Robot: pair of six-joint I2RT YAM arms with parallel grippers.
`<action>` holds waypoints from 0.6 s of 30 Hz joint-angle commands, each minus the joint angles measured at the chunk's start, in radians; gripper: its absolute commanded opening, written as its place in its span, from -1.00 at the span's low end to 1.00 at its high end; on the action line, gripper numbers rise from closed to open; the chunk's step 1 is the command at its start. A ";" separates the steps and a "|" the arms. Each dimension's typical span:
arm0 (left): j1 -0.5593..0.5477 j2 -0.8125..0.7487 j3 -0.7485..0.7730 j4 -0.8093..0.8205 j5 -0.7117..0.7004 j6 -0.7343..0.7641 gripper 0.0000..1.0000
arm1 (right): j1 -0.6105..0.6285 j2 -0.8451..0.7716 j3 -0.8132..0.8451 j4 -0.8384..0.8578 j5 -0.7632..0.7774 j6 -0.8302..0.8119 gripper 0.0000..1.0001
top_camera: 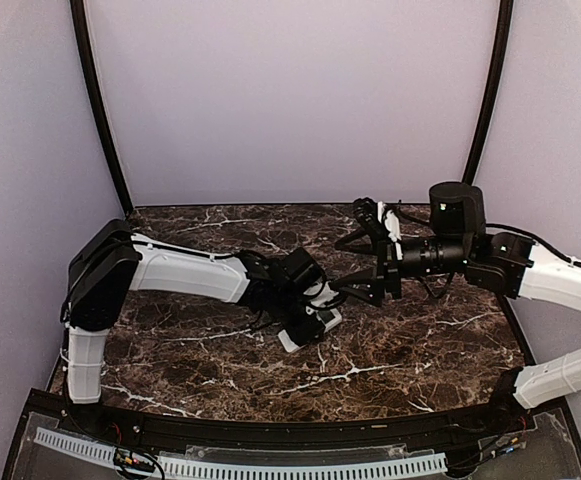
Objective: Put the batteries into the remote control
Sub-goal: Place the remote control at the center of the board.
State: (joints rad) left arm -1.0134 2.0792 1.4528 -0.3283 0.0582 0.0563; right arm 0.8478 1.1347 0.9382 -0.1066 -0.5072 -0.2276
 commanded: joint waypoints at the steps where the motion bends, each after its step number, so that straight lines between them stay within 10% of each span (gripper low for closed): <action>1: -0.040 0.128 -0.045 -0.252 0.026 0.003 -0.58 | -0.006 -0.024 -0.012 -0.002 0.028 -0.009 0.63; 9: -0.043 0.149 -0.048 -0.266 0.069 0.014 -0.17 | -0.007 -0.041 -0.012 -0.016 0.050 -0.018 0.65; 18: -0.045 0.114 -0.040 -0.262 0.077 0.038 0.97 | -0.009 -0.050 -0.011 -0.027 0.068 -0.008 0.69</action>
State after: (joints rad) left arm -1.0561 2.1204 1.4780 -0.3962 0.0845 0.0994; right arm 0.8478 1.0950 0.9367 -0.1284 -0.4614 -0.2348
